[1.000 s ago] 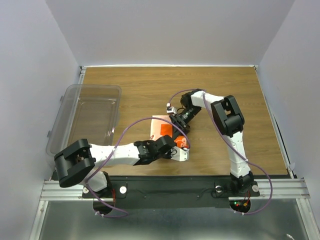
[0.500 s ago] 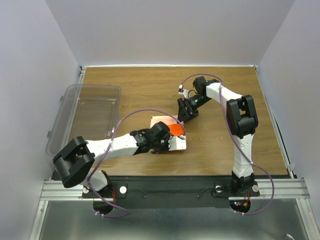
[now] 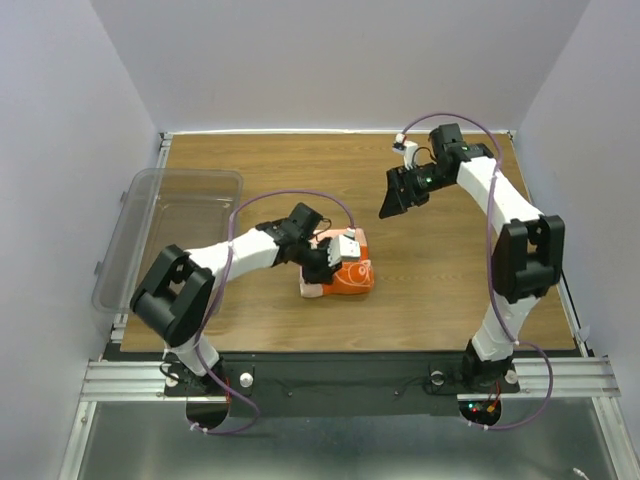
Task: Roll the towels
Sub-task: Roll the towel
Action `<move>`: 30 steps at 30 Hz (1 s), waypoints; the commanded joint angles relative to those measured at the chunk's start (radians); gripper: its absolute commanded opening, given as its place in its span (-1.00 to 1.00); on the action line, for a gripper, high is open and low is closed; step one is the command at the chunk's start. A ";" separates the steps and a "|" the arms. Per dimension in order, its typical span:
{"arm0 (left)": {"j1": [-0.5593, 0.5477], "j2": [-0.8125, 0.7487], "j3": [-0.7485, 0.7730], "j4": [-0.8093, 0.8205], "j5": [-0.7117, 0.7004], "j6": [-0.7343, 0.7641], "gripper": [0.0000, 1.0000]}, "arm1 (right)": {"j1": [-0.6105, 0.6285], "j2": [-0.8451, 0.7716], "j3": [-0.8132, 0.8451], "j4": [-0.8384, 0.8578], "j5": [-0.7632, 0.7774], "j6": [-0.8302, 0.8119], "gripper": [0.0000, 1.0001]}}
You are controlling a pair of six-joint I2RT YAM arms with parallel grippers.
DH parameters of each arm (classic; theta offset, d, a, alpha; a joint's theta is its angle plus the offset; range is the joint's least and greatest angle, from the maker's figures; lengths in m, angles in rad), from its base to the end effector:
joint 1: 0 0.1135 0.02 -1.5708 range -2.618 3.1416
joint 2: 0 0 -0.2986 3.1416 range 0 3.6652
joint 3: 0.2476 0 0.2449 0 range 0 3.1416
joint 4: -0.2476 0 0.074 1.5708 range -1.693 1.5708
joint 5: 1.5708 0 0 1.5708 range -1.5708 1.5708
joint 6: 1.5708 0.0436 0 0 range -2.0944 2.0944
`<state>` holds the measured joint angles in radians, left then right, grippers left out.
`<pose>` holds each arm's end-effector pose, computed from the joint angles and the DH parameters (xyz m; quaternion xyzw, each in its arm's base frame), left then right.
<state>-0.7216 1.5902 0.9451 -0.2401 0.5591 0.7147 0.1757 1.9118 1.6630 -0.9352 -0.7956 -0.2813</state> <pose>0.2264 -0.2300 0.2314 0.6655 0.6206 -0.2610 0.3222 0.3925 0.1013 0.2978 -0.2774 0.8643 0.3703 0.1970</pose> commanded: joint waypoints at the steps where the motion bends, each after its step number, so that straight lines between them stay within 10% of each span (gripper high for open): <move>1: 0.092 0.183 0.065 -0.255 0.082 0.075 -0.83 | 0.005 -0.179 -0.098 0.018 0.033 -0.114 0.82; 14: 0.215 0.603 0.497 -0.652 0.261 0.292 -0.57 | 0.269 -0.460 -0.353 0.175 0.290 -0.321 1.00; 30: 0.237 0.787 0.730 -0.804 0.263 0.344 -0.41 | 0.630 -0.421 -0.640 0.593 0.564 -0.499 0.99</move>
<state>-0.4774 2.2688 1.7035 -1.0794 1.0992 0.9714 0.7895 1.4673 1.0458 -0.5091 -0.3187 -0.7155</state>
